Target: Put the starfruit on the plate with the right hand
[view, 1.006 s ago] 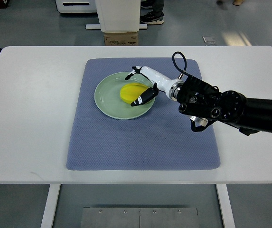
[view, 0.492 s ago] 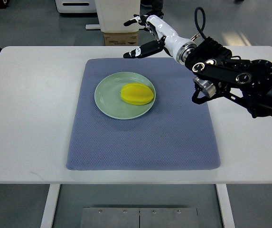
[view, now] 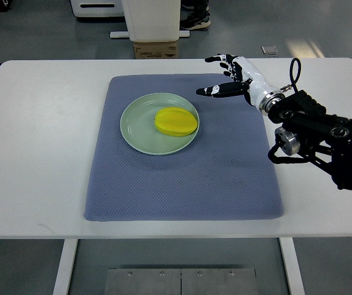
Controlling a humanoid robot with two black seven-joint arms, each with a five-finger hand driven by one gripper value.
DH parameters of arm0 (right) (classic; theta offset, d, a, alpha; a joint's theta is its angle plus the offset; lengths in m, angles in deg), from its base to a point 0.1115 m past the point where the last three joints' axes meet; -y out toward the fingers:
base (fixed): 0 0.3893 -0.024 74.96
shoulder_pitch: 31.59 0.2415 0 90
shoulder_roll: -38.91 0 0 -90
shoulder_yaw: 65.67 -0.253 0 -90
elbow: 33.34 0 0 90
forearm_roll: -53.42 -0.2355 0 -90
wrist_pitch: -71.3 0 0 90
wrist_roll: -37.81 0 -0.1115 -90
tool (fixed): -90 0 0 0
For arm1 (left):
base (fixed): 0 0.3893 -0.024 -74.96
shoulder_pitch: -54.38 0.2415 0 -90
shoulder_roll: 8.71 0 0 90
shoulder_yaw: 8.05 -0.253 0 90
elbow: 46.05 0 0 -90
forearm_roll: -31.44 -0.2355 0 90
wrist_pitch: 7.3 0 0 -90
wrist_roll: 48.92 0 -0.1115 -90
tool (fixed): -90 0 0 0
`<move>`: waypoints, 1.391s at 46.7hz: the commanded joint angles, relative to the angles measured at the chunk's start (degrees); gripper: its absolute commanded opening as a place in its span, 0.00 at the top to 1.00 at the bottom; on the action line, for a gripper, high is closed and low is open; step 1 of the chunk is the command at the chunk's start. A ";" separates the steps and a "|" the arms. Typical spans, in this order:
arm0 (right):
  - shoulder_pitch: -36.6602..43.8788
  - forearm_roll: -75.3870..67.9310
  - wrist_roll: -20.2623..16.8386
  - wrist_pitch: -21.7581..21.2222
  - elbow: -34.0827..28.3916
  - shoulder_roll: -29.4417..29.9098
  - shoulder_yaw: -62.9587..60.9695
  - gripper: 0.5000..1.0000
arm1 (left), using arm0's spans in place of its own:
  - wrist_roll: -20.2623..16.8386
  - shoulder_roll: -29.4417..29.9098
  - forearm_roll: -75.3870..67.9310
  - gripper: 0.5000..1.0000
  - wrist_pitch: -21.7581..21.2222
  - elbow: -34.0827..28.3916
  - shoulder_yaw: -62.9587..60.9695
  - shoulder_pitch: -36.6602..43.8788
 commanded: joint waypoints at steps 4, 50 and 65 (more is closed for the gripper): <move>-5.23 -0.15 -0.53 -0.63 0.54 -0.07 -9.09 0.00 | 0.01 0.00 0.00 0.00 0.01 0.00 0.01 0.01; -12.88 -19.84 -3.79 -15.84 22.33 2.39 -29.05 0.00 | 0.01 0.00 0.00 0.00 0.01 0.00 0.01 0.01; -13.67 -19.84 -3.61 -15.84 22.51 3.19 -28.97 0.00 | 0.01 0.00 0.00 0.00 0.01 0.00 -0.07 0.01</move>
